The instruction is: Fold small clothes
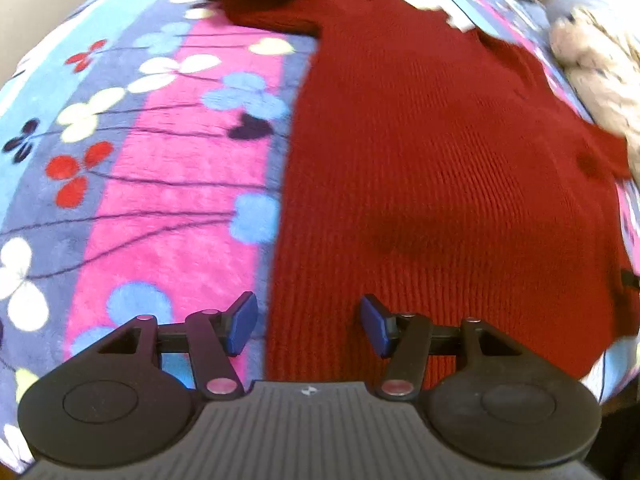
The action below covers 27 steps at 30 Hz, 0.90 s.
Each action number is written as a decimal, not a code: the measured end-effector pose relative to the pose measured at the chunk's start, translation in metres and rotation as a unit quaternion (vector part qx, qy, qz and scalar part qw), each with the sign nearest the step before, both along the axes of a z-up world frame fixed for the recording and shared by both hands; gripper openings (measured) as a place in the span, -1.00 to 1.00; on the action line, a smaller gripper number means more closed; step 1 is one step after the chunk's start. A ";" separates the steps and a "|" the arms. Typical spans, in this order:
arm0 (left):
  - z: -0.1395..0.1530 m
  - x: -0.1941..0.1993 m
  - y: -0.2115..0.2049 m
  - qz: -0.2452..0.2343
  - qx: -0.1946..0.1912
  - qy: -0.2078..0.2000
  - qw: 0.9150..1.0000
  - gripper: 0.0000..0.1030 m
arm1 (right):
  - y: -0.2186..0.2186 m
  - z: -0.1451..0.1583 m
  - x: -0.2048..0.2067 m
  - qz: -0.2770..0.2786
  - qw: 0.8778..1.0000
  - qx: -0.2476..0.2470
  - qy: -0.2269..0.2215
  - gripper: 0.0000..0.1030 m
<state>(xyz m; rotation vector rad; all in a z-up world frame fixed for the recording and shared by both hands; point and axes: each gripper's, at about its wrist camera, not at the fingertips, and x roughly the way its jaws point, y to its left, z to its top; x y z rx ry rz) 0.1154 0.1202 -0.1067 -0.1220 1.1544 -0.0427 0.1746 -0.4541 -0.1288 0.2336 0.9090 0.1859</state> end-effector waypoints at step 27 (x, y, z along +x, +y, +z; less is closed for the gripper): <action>0.036 -0.019 0.046 0.048 -0.095 -0.038 0.994 -0.26 | -0.069 0.025 -0.034 -0.194 0.977 0.088 0.011 -0.37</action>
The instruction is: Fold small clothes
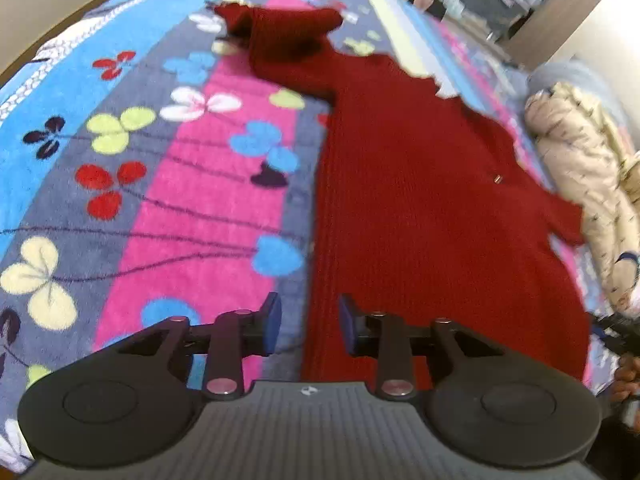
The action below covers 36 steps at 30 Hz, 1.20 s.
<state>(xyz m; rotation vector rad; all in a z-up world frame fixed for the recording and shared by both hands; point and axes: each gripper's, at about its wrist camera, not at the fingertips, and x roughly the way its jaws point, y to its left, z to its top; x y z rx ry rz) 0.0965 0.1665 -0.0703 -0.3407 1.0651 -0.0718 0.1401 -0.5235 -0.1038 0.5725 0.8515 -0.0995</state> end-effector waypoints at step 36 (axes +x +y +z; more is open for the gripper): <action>0.005 -0.021 -0.025 -0.098 0.005 -0.047 0.994 -0.80 | 0.053 0.030 -0.023 0.229 0.966 0.055 -0.106 -0.82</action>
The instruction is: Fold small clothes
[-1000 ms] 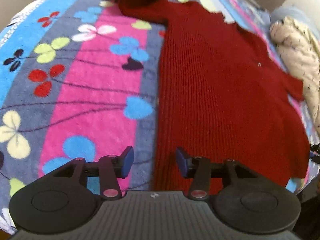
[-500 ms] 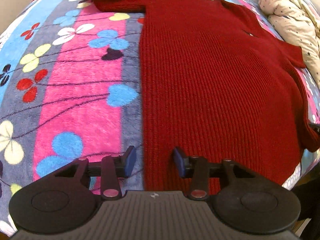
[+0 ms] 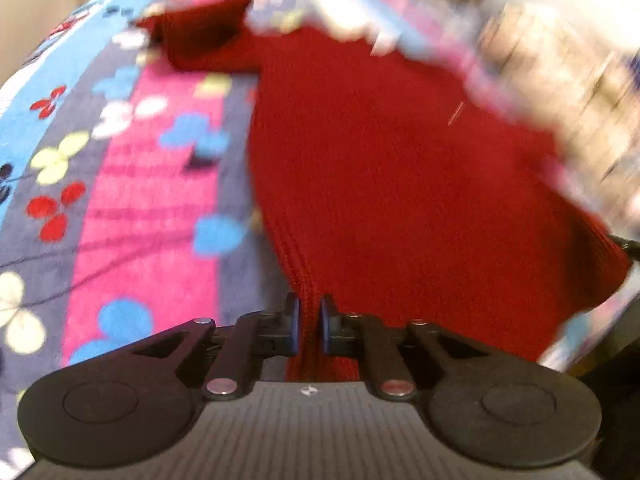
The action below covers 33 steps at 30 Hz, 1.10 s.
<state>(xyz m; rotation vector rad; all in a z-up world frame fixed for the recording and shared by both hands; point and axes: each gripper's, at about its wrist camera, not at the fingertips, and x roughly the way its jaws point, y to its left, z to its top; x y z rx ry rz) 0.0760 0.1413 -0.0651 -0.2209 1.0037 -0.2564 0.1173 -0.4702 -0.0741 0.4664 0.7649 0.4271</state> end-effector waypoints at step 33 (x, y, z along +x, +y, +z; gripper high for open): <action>-0.030 0.008 -0.018 -0.021 0.119 0.082 0.989 -0.80 | -0.028 -0.042 0.013 -0.160 0.960 -0.177 0.148 -0.81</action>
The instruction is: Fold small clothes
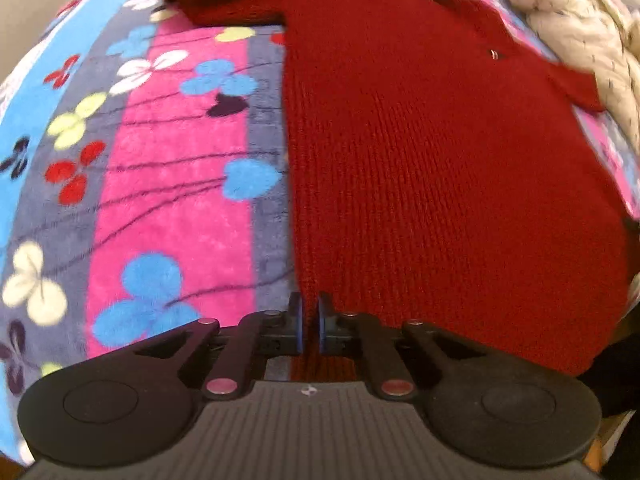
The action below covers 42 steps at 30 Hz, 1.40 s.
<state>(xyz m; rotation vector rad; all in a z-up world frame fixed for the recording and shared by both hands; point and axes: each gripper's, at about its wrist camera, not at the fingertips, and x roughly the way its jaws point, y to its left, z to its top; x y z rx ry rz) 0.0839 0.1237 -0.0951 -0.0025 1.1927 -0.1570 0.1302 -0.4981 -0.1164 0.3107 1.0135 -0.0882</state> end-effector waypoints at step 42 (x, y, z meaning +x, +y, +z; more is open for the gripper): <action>0.076 0.071 0.005 0.077 -0.014 -0.224 0.971 -0.79 | 0.141 0.081 0.104 0.149 0.953 -0.043 -0.262 -0.30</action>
